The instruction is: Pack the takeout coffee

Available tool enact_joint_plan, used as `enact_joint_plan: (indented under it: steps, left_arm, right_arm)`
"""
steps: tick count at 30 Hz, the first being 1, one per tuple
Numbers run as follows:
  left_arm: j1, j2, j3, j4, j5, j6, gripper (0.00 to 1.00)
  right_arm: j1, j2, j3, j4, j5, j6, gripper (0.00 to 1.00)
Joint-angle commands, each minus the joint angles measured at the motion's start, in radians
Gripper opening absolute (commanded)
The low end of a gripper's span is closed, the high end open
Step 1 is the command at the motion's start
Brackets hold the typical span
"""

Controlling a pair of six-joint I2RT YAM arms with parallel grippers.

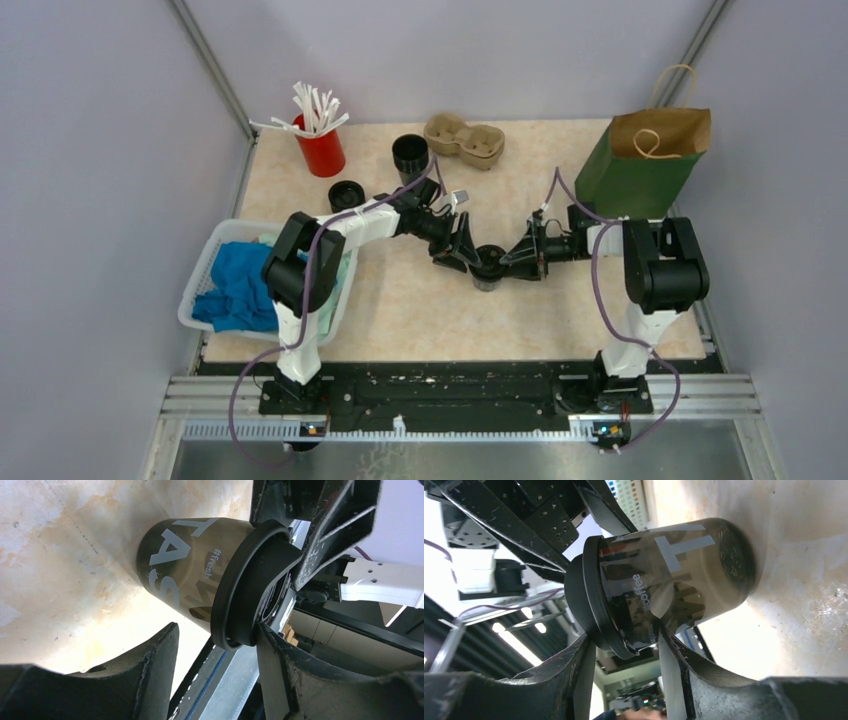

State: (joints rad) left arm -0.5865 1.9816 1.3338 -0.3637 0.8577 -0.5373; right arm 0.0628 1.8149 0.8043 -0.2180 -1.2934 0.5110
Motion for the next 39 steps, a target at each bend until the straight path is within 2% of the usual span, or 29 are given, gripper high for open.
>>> enact_joint_plan:
  steps: [1, 6, 8, 12, 16, 23, 26, 32, 34, 37, 39]
  left_arm:
    - [0.03, 0.122, -0.131, -0.054, -0.309, 0.062, 0.62]
    - [0.058, 0.125, -0.164, -0.023, -0.262, 0.054, 0.63]
    - [0.06, 0.125, -0.153, -0.031, -0.26, 0.058, 0.63]
    - [0.055, 0.1, -0.107, -0.066, -0.258, 0.068, 0.65]
    - [0.049, 0.057, -0.02, -0.129, -0.237, 0.081, 0.75]
    - [0.049, -0.007, 0.116, -0.18, -0.167, 0.102, 0.94]
    - [0.05, -0.019, 0.154, -0.179, -0.131, 0.098, 0.97]
    - [0.05, 0.003, 0.188, -0.135, -0.074, 0.07, 0.98]
    - [0.049, 0.028, 0.189, -0.135, -0.079, 0.06, 0.94]
    - [0.048, 0.049, 0.173, -0.142, -0.106, 0.062, 0.89]
    - [0.051, 0.069, 0.161, -0.158, -0.125, 0.067, 0.83]
  right_arm:
    - [-0.012, 0.135, -0.071, 0.059, 0.429, 0.052, 0.34]
    - [-0.015, 0.151, -0.059, 0.057, 0.512, 0.122, 0.34]
    - [-0.007, 0.128, -0.03, -0.001, 0.578, 0.088, 0.34]
    - [0.023, 0.07, 0.042, -0.123, 0.598, 0.01, 0.36]
    - [0.077, -0.038, 0.13, -0.228, 0.563, -0.09, 0.41]
    - [0.082, -0.174, 0.208, -0.322, 0.49, -0.159, 0.57]
    - [0.083, -0.193, 0.253, -0.334, 0.462, -0.167, 0.64]
    - [0.081, -0.146, 0.313, -0.248, 0.37, -0.151, 0.74]
    - [0.082, -0.107, 0.326, -0.22, 0.354, -0.142, 0.75]
    - [0.083, -0.036, 0.356, -0.221, 0.355, -0.157, 0.71]
    - [0.083, -0.002, 0.345, -0.204, 0.351, -0.159, 0.64]
